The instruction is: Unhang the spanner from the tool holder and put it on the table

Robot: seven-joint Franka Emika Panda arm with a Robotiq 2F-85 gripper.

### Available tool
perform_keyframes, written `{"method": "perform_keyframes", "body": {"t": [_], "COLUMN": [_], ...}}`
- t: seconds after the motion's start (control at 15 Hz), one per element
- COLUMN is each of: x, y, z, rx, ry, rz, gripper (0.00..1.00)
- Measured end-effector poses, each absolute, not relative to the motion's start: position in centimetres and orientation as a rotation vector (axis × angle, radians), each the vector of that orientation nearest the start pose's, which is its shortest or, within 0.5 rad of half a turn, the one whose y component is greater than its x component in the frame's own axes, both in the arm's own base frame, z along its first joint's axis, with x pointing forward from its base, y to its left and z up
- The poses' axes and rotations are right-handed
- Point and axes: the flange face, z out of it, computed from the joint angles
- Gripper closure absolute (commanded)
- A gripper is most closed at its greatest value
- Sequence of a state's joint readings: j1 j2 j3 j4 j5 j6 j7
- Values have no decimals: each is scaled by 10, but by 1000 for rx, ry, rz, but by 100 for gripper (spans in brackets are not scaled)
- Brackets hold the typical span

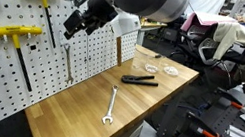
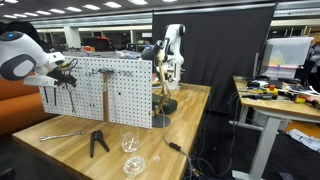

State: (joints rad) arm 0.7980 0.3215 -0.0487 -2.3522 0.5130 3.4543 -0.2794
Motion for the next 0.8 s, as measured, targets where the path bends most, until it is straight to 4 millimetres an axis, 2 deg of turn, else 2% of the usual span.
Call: {"method": "perform_keyframes", "body": {"t": [0.47,0.8], "x": [442,439], "y": [333,340], "z": [282,263], "rx": [-2667,-2685], "ry": [-659,-665], "rz": [-1057,-1017], "gripper": [0,0]}}
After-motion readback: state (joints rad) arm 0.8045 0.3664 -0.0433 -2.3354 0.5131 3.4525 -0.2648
